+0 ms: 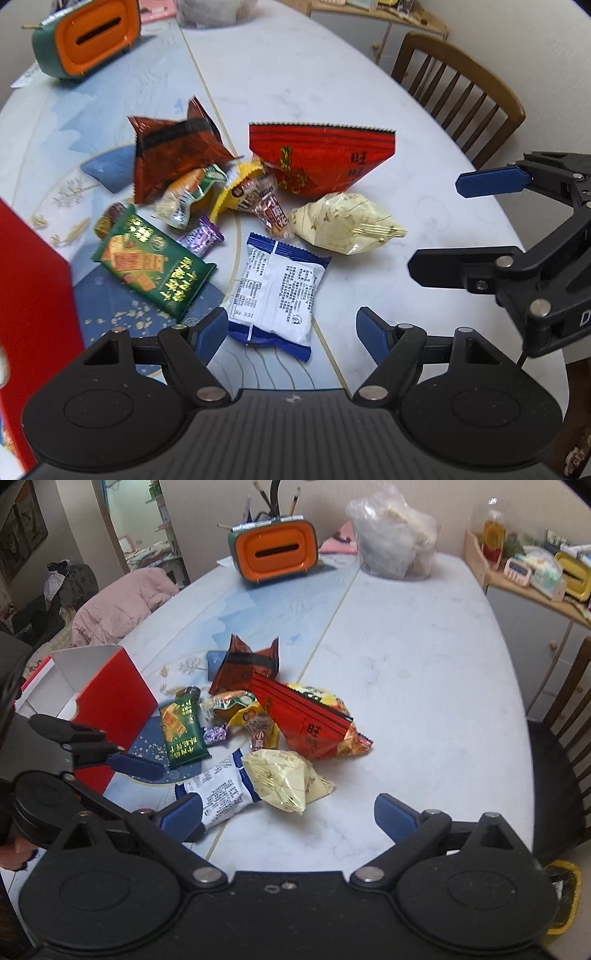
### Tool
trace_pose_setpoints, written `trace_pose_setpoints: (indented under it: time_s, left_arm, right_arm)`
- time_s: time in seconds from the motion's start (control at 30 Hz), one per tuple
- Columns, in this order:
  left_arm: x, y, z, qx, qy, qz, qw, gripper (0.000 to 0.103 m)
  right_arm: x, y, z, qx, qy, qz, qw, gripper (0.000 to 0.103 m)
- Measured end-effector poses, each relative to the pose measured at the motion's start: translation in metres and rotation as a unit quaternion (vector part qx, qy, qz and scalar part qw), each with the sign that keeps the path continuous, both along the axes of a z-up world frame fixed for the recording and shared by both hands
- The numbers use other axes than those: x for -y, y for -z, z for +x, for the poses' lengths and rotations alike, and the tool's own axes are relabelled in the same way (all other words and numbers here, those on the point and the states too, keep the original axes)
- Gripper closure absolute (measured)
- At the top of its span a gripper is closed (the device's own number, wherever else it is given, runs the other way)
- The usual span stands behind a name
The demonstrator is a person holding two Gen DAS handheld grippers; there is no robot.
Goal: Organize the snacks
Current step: 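Grasp the white-and-blue biscuit packet with the left tool while the right tool grasps the cream bag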
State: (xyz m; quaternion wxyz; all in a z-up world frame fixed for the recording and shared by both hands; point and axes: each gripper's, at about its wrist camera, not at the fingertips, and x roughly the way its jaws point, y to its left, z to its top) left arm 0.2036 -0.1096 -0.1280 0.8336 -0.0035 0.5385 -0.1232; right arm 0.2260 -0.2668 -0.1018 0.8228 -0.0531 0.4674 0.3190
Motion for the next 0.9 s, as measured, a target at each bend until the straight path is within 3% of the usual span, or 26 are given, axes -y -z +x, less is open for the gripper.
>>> trace_pose_setpoints:
  time_s: [0.47, 0.9]
  left_arm:
    - [0.009, 0.022, 0.018, -0.013, 0.006, 0.023, 0.9996, 0.027]
    - [0.016, 0.03, 0.02, 0.005, 0.002, 0.053, 0.9986, 0.028]
  right_arm:
    - [-0.024, 0.034, 0.034, -0.061, -0.003, 0.006, 0.998, 0.017]
    - [-0.038, 0.051, 0.039, -0.072, -0.004, -0.008, 0.997, 0.032]
